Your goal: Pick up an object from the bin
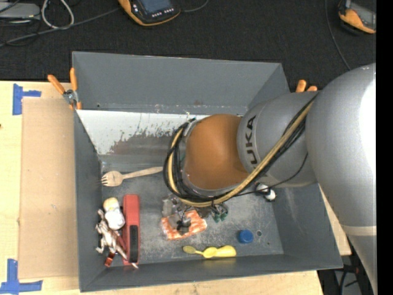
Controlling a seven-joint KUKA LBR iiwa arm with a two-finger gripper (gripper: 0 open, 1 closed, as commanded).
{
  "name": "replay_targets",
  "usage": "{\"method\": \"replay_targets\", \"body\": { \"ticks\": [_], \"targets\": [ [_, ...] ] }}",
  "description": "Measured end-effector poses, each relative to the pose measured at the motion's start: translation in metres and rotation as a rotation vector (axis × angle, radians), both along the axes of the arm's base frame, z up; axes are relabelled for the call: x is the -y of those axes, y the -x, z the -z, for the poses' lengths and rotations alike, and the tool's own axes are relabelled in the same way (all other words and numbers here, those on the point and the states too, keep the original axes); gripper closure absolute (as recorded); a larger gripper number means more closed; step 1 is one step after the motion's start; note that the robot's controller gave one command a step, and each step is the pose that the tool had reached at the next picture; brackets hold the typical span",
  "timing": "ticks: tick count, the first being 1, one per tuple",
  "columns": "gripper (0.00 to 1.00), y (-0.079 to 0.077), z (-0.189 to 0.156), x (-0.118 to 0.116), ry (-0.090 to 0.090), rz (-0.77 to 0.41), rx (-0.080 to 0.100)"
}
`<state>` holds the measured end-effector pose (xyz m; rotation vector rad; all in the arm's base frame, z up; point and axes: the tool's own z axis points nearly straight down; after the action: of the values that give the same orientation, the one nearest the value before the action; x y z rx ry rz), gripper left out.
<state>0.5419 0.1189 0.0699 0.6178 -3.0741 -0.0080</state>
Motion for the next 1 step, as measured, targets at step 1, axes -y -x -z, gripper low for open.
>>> {"method": "replay_targets", "body": {
  "ticks": [1],
  "targets": [
    [1.0,0.0,0.0,0.0001,0.0,0.001,0.0]
  ]
}}
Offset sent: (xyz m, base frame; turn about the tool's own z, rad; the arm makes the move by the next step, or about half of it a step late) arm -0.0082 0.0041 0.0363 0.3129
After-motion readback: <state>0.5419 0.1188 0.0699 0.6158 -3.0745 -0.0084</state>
